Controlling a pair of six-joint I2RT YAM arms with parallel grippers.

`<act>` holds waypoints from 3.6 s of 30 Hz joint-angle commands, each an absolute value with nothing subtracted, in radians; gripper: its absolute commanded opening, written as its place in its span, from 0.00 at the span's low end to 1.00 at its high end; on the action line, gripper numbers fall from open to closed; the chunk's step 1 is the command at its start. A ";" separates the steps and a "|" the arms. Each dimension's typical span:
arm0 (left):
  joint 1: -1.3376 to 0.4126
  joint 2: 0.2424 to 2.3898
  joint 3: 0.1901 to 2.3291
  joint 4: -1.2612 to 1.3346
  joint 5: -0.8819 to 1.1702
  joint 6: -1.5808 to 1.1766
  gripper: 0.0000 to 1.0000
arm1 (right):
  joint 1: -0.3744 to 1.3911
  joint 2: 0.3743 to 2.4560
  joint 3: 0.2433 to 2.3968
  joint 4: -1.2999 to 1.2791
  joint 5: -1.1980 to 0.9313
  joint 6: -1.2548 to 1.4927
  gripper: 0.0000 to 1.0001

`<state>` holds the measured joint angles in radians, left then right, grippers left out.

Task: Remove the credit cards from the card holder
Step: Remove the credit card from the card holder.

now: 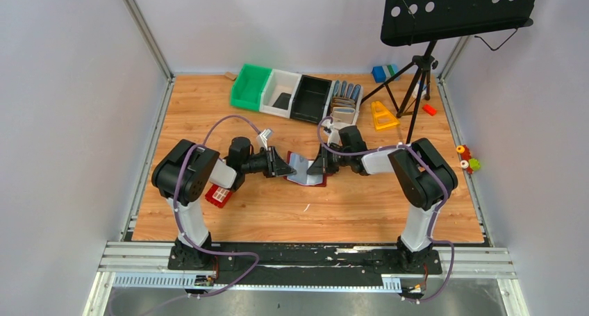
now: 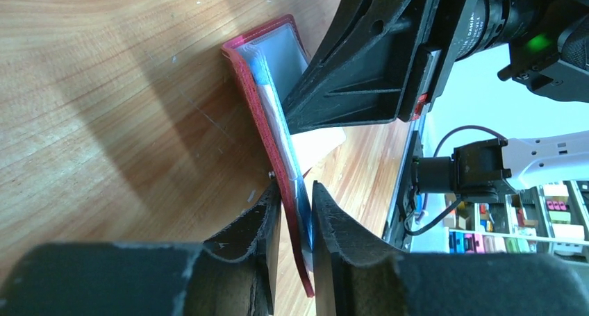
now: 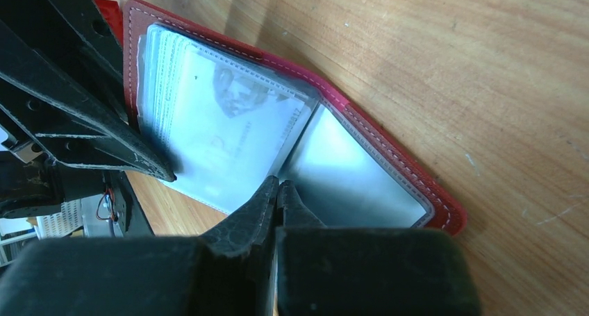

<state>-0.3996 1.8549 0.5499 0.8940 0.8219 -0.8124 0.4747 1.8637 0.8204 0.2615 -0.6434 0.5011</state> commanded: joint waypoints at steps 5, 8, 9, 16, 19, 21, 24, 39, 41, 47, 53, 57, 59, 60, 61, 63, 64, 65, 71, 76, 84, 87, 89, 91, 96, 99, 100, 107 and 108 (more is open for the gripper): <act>-0.405 1.822 0.540 1.118 0.872 -0.892 0.35 | 0.488 1.881 0.832 0.213 -0.603 0.448 0.00; -0.405 1.821 0.541 1.112 0.873 -0.889 0.34 | 0.488 1.881 0.833 0.213 -0.602 0.447 0.00; -0.405 1.823 0.542 1.107 0.870 -0.886 0.33 | 0.489 1.881 0.833 0.213 -0.603 0.448 0.00; -0.405 1.829 0.553 1.032 0.851 -0.849 0.40 | 0.493 1.877 0.833 0.213 -0.604 0.446 0.00; -0.407 1.831 0.561 0.989 0.843 -0.827 0.42 | 0.497 1.877 0.835 0.212 -0.605 0.445 0.00; -0.408 1.836 0.567 0.972 0.842 -0.819 0.39 | 0.497 1.877 0.836 0.210 -0.605 0.445 0.00; -0.410 1.837 0.568 0.976 0.845 -0.821 0.28 | 0.498 1.877 0.836 0.210 -0.603 0.443 0.00; -0.408 1.827 0.555 1.098 0.882 -0.897 0.00 | 0.501 1.884 0.853 0.156 -0.560 0.427 0.00; -0.409 1.797 0.560 1.012 0.868 -0.846 0.00 | 0.500 1.881 0.854 0.149 -0.552 0.428 0.00; -0.410 1.656 0.599 0.573 0.719 -0.621 0.00 | 0.500 1.850 0.839 0.147 -0.517 0.448 0.00; -0.460 1.518 0.681 0.198 0.542 -0.481 0.00 | 0.506 1.820 0.820 0.170 -0.524 0.495 0.00; -0.501 1.451 0.741 -0.008 0.410 -0.430 0.00 | 0.518 1.779 0.809 0.152 -0.502 0.500 0.01; -0.521 1.431 0.756 -0.062 0.372 -0.424 0.00 | 0.523 1.760 0.804 0.140 -0.502 0.508 0.02; -0.533 1.422 0.764 -0.083 0.356 -0.422 0.00 | 0.528 1.752 0.801 0.136 -0.499 0.511 0.02; -0.548 1.416 0.774 -0.103 0.331 -0.418 0.00 | 0.530 1.744 0.793 0.136 -0.498 0.517 0.03; -0.585 1.410 0.795 -0.141 0.273 -0.410 0.00 | 0.538 1.726 0.774 0.146 -0.486 0.528 0.03; -0.603 1.411 0.804 -0.154 0.244 -0.409 0.00 | 0.541 1.722 0.767 0.149 -0.480 0.533 0.04; -0.624 1.418 0.812 -0.158 0.233 -0.411 0.00 | 0.543 1.724 0.764 0.152 -0.479 0.535 0.04; -0.702 1.485 0.868 -0.187 0.175 -0.423 0.00 | 0.563 1.772 0.771 0.166 -0.487 0.548 0.04; -0.714 1.519 0.878 -0.146 0.240 -0.451 0.00 | 0.565 1.807 0.776 0.166 -0.489 0.546 0.03; -0.713 1.572 0.874 -0.110 0.278 -0.469 0.00 | 0.565 1.821 0.769 0.201 -0.526 0.562 0.03; -0.709 1.572 0.870 -0.106 0.287 -0.475 0.00 | 0.565 1.814 0.771 0.206 -0.532 0.569 0.03; -0.695 1.572 0.862 -0.094 0.310 -0.485 0.00 | 0.566 1.812 0.775 0.203 -0.536 0.569 0.03; -0.682 1.570 0.854 -0.093 0.321 -0.488 0.00 | 0.565 1.812 0.777 0.205 -0.542 0.574 0.04; -0.635 1.546 0.821 -0.086 0.342 -0.490 0.00 | 0.566 1.808 0.780 0.229 -0.570 0.598 0.09; -0.603 1.537 0.797 -0.069 0.377 -0.492 0.00 | 0.566 1.811 0.788 0.250 -0.591 0.618 0.10; -0.594 1.534 0.792 -0.067 0.383 -0.490 0.00 | 0.566 1.812 0.794 0.251 -0.597 0.622 0.11; -0.526 1.510 0.723 0.039 0.483 -0.533 0.37 | 0.582 1.817 0.833 0.238 -0.607 0.628 0.16; -0.522 1.505 0.714 0.059 0.500 -0.538 0.42 | 0.584 1.818 0.836 0.236 -0.606 0.628 0.16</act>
<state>-0.5533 1.5330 0.7628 -0.0135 0.4278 -0.5037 0.5678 1.8065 0.7929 0.2234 -0.5888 0.6159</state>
